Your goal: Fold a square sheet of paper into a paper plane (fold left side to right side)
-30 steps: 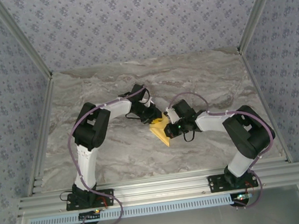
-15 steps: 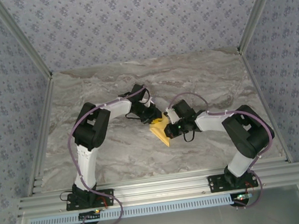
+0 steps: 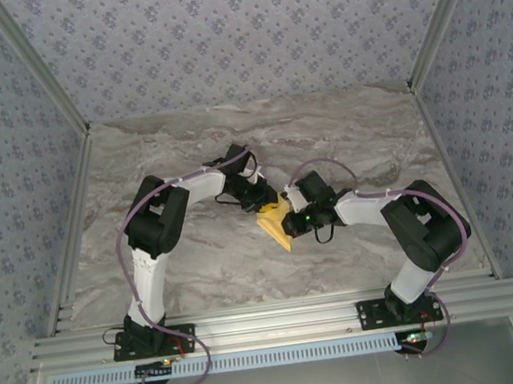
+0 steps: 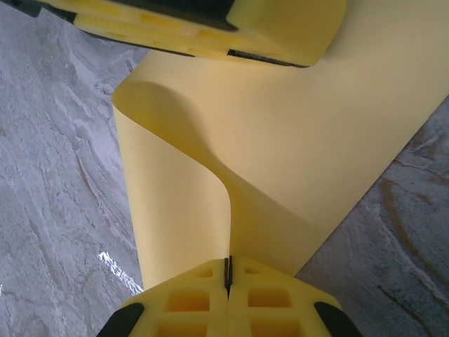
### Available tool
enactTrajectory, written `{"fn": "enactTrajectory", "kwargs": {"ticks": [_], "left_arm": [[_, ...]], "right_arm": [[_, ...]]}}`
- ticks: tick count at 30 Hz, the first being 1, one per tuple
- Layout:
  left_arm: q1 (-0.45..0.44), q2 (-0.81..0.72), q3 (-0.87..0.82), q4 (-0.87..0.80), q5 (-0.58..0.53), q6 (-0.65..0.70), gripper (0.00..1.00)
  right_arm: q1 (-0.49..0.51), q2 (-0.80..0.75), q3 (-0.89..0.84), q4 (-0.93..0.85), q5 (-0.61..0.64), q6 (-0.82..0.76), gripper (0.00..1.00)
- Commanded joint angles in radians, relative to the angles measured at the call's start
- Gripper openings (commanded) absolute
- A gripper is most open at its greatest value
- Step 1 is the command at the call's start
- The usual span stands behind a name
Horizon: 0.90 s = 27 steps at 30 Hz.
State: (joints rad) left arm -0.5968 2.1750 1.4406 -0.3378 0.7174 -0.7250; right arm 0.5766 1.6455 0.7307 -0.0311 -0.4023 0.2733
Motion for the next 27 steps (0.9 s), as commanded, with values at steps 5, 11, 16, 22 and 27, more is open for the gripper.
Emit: {"fn": "enactTrajectory", "kwargs": {"ticks": [5,11,16,22,27], "left_arm": [[-0.003,0.011,-0.023,-0.078,-0.049,0.013,0.17],[-0.002,0.009,-0.023,-0.078,-0.048,0.014,0.17],[-0.002,0.006,-0.025,-0.077,-0.048,0.014,0.17],[-0.001,0.006,-0.028,-0.076,-0.049,0.013,0.17],[-0.002,0.007,-0.029,-0.076,-0.048,0.014,0.17]], "right_arm": [[0.020,-0.009,-0.031,-0.073,0.016,0.005,0.00],[0.023,-0.013,-0.028,-0.063,0.008,0.018,0.00],[0.023,-0.025,-0.024,-0.059,0.003,0.026,0.00],[0.023,-0.036,-0.022,-0.069,0.010,0.025,0.00],[0.023,-0.036,-0.027,-0.064,0.020,0.031,0.00]]}}
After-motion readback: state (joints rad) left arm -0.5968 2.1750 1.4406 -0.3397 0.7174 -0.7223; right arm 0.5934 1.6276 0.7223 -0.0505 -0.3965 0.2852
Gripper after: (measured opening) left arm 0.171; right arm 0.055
